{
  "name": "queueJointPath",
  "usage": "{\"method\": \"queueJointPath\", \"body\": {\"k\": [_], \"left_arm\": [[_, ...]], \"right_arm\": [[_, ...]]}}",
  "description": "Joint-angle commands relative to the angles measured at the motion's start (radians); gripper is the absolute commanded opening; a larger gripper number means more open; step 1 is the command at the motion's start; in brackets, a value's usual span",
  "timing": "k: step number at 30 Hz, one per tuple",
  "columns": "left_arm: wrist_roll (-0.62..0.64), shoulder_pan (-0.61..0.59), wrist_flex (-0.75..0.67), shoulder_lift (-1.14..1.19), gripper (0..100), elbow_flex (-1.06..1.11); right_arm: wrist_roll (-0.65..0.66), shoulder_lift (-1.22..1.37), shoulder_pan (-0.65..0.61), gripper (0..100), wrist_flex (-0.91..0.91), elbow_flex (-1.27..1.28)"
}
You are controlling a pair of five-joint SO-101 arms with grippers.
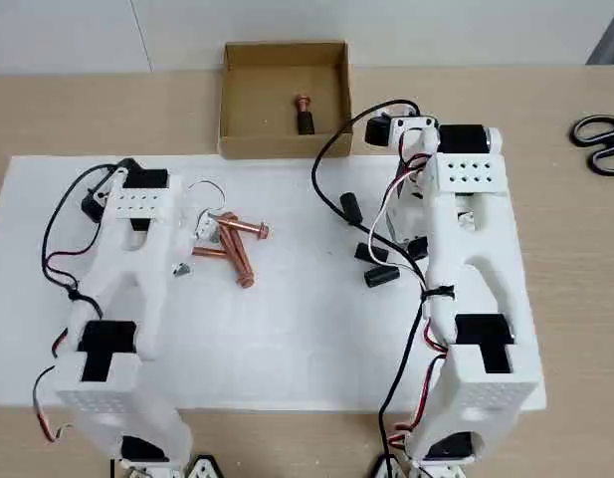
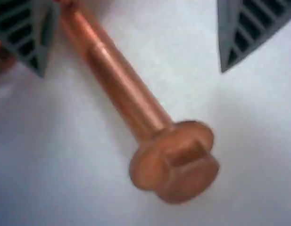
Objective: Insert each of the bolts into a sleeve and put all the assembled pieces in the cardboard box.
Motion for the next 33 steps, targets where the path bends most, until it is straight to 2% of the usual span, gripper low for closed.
{"method": "queueJointPath", "body": {"k": [1, 23, 30, 33], "left_arm": [[0.023, 0.002, -0.029, 0.002, 22, -0.048], [0.031, 0.000, -0.044, 0.005, 22, -0.041], [0.046, 0.000, -0.046, 0.006, 9, -0.041], [0.046, 0.000, -0.048, 0.026, 8, -0.039]], "right_arm": [[0.005, -0.068, 0.004, 0.3, 0.001, -0.005], [0.005, -0.061, 0.004, 0.3, 0.001, -0.005], [0.005, -0.061, 0.004, 0.3, -0.001, -0.005], [0.005, -0.061, 0.004, 0.3, -0.001, -0.005]]}}
